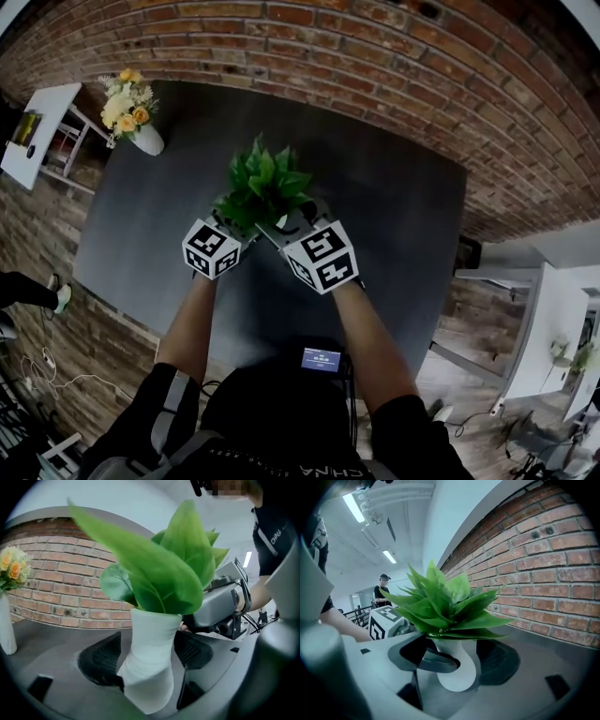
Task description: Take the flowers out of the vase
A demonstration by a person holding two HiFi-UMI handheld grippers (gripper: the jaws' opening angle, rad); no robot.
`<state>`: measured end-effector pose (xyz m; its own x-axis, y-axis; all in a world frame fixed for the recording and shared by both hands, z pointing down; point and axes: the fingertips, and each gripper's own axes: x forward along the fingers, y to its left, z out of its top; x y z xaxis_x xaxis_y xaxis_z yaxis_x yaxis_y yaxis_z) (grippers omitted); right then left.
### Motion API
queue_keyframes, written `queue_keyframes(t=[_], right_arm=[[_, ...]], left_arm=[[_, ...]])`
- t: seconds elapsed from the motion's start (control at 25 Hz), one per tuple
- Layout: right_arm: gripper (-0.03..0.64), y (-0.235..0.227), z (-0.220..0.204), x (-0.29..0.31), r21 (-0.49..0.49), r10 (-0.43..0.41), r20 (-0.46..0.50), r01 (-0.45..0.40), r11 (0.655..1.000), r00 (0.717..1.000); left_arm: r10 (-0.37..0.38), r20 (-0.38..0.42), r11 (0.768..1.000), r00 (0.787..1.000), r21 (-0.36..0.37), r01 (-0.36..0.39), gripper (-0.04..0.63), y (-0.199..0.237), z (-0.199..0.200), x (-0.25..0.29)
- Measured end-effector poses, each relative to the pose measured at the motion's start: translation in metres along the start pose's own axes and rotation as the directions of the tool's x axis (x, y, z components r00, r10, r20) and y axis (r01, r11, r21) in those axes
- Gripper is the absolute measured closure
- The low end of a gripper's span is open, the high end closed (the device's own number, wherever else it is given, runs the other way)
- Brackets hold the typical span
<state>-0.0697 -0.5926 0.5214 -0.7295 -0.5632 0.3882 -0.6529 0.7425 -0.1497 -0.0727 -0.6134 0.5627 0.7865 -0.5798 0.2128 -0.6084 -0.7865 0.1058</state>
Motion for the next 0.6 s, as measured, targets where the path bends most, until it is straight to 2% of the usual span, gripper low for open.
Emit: queue_keyframes(t=[0.08,0.16,0.6], right_arm=[[0.316,-0.001,0.001,0.006,-0.019,0.002,0.003,-0.002,1.000,1.000],[0.316,-0.001,0.004,0.012,-0.040,0.003,0.014,-0.003,0.999,1.000],[0.319,0.007,0.021,0.037,-0.106,0.007,0.054,-0.002,0.994,0.999]], left_arm=[[-0.005,0.000,1.000,1.000,0.008,0.005,0.261,-0.002,-0.003,0.004],[0.011,0.012,1.000,1.000,0.005,-0.011,0.316,0.000,-0.003,0.005],[0.015,0.021,1.000,1.000,0.015,-0.015,0.319,-0.002,-0.004,0.010]])
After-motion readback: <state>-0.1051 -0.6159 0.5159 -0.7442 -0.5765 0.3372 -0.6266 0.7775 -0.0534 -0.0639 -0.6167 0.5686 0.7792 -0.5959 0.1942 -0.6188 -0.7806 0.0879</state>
